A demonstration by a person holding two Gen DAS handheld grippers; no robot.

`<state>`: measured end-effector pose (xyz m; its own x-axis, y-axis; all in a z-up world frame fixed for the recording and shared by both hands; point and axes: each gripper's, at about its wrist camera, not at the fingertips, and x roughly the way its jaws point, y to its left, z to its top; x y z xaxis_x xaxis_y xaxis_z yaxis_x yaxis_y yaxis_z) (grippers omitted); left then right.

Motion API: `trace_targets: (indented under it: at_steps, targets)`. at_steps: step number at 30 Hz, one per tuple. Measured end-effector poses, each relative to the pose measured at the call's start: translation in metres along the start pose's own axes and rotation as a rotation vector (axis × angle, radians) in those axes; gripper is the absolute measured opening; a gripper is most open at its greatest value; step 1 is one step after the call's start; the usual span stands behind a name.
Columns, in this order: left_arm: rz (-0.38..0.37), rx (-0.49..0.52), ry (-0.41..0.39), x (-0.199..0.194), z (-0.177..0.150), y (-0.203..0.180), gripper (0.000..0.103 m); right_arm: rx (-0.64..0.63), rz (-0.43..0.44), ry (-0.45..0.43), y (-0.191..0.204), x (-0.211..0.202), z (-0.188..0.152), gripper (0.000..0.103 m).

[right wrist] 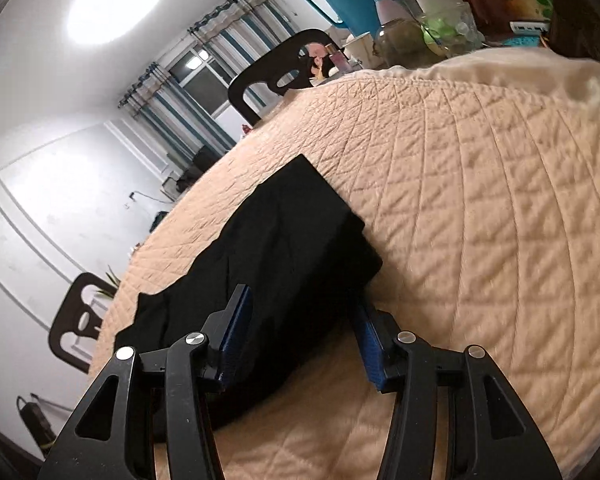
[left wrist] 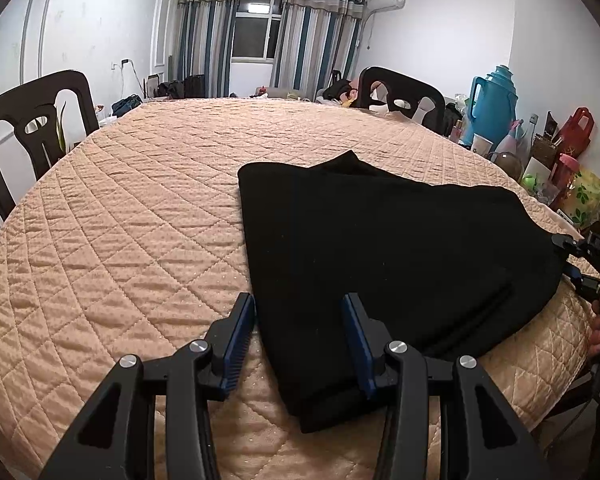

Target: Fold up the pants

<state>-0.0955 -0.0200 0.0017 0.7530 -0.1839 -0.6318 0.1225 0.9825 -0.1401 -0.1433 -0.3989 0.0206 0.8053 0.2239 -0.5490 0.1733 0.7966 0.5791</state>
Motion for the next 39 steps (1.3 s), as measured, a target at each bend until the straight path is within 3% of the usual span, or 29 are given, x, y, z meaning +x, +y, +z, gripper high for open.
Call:
trace_targets:
  at_steps: [7,10,16,22,27,34,37,39]
  targets:
    - [0.005,-0.001,0.009,0.002,0.002,-0.003,0.049,0.013,0.010,0.017,0.005,0.014,0.007,0.050]
    - [0.005,-0.001,0.010,0.003,0.001,-0.003,0.049,-0.011,0.024,0.016,0.009,0.013,0.009,0.028]
    - [0.005,-0.002,0.015,0.004,0.001,-0.003,0.049,-0.083,0.086,-0.011,0.031,0.002,0.020,0.023]
    - [-0.004,-0.004,0.024,0.007,0.001,-0.002,0.049,-0.225,0.184,-0.016,0.088,-0.003,0.023,0.022]
    - [-0.018,-0.017,0.026,0.005,0.001,0.001,0.049,-0.375,0.302,0.002,0.156,-0.003,0.007,0.022]
    - [-0.036,-0.045,0.028,-0.006,-0.005,0.012,0.049,-0.618,0.482,0.149,0.234,0.020,-0.061,0.021]
    - [-0.042,-0.061,0.023,-0.015,-0.008,0.018,0.049,-0.692,0.510,0.300,0.247,0.050,-0.102,0.021]
    - [-0.035,-0.072,0.021,-0.020,-0.011,0.023,0.049,-0.717,0.503,0.350,0.246,0.062,-0.117,0.021]
